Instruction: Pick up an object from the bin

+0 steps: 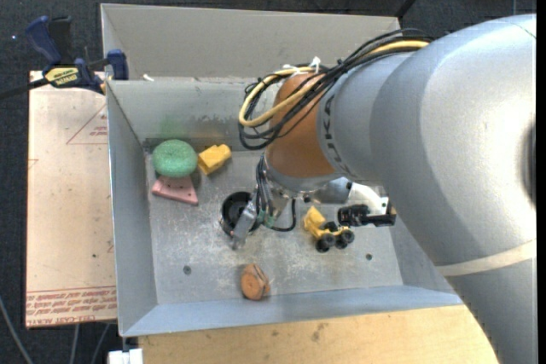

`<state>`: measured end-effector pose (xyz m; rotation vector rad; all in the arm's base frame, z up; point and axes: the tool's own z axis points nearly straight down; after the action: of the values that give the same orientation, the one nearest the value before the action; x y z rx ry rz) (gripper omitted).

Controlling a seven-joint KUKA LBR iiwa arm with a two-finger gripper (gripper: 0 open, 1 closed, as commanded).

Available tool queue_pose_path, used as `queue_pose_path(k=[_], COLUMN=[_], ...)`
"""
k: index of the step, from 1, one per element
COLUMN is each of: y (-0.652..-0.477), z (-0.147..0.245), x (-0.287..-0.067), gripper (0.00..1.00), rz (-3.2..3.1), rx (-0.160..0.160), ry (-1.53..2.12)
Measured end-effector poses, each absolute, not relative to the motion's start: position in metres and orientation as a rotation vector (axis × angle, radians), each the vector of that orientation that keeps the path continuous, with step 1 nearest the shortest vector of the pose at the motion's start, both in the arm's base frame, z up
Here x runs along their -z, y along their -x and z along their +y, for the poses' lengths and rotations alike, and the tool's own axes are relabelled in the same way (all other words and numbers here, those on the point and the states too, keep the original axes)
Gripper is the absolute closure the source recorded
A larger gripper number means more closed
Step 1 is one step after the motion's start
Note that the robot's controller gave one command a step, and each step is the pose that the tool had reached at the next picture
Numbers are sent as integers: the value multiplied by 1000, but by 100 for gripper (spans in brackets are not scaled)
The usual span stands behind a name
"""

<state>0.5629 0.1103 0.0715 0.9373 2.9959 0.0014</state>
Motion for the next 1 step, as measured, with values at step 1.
queue_pose_path(k=[1], y=[-563], z=[110], x=[-72], gripper=[100], rz=[2996], rx=[-1], ry=[-937])
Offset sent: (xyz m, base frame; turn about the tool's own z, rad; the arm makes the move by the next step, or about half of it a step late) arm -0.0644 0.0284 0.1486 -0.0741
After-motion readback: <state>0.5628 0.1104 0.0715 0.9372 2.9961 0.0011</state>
